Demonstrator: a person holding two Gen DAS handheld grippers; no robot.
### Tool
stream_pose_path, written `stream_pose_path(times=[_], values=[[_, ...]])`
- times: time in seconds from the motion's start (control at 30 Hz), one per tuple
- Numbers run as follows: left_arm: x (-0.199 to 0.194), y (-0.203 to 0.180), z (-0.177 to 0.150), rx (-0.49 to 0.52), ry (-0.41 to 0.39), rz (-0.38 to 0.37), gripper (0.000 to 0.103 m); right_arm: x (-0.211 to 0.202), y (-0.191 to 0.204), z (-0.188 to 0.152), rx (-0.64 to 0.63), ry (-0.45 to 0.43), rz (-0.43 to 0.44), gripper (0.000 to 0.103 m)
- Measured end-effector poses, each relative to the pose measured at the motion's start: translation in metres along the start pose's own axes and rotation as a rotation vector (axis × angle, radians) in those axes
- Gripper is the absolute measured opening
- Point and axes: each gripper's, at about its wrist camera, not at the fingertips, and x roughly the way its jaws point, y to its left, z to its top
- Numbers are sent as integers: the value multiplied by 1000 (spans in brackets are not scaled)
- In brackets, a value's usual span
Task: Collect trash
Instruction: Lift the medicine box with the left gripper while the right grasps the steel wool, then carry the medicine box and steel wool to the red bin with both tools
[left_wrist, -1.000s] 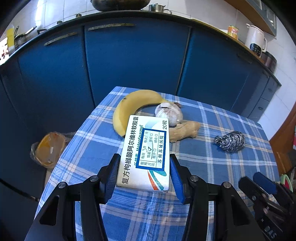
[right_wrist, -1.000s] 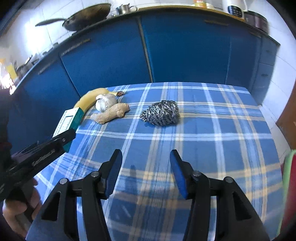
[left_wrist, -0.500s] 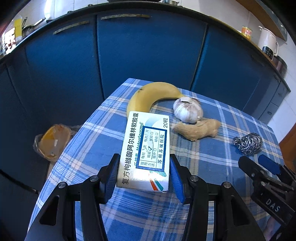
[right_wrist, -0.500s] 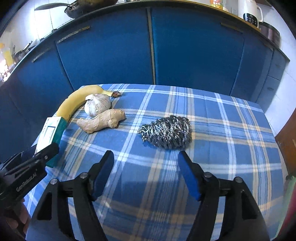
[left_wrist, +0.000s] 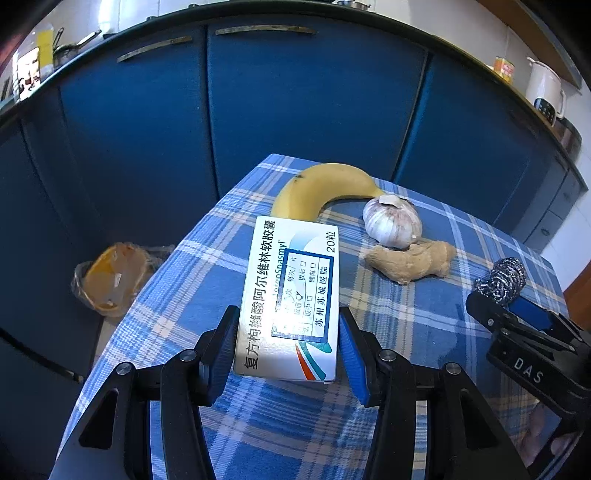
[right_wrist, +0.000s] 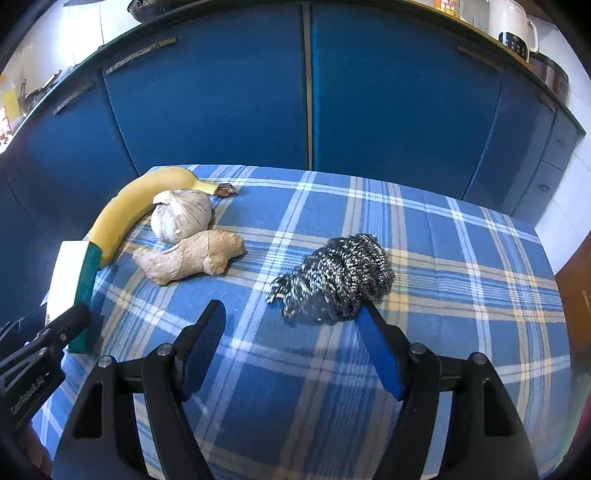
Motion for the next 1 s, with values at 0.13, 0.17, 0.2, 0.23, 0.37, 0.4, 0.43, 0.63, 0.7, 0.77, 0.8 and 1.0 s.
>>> stream_pose_path(times=[0.13, 0.17, 0.2, 0.23, 0.37, 0.4, 0.43, 0.63, 0.7, 0.77, 0.8, 1.0], values=[[-1, 1, 0, -4, -2, -3, 53, 6, -4, 2, 28, 19, 15, 74], [-1, 1, -1, -5, -2, -4, 53, 6, -5, 2, 28, 17, 15, 74], [-1, 1, -1, -6, -2, -4, 53, 7, -5, 3, 30, 17, 18, 74], [-1, 1, -1, -7, -1, -5, 53, 8, -6, 3, 32, 17, 18, 74], [0, 1, -1, -7, -1, -7, 53, 12, -6, 5, 41, 19, 15, 74], [0, 1, -1, -6, -1, -9, 53, 12, -6, 5, 43, 20, 14, 74], [0, 1, -1, -5, -1, -10, 53, 12, -6, 5, 45, 20, 14, 74], [-1, 1, -1, -4, -1, -10, 53, 15, -2, 3, 33, 12, -17, 45], [-1, 1, -1, -5, -4, -9, 53, 14, -2, 2, 33, 11, -7, 38], [-2, 1, -1, -6, -6, -10, 53, 12, -3, -1, 30, 12, 4, 30], [-2, 1, -1, -5, -6, -10, 53, 12, -2, -2, 31, 13, 10, 27], [-4, -1, -2, -1, -8, -13, 53, 1, 5, -7, 18, 0, 37, 16]])
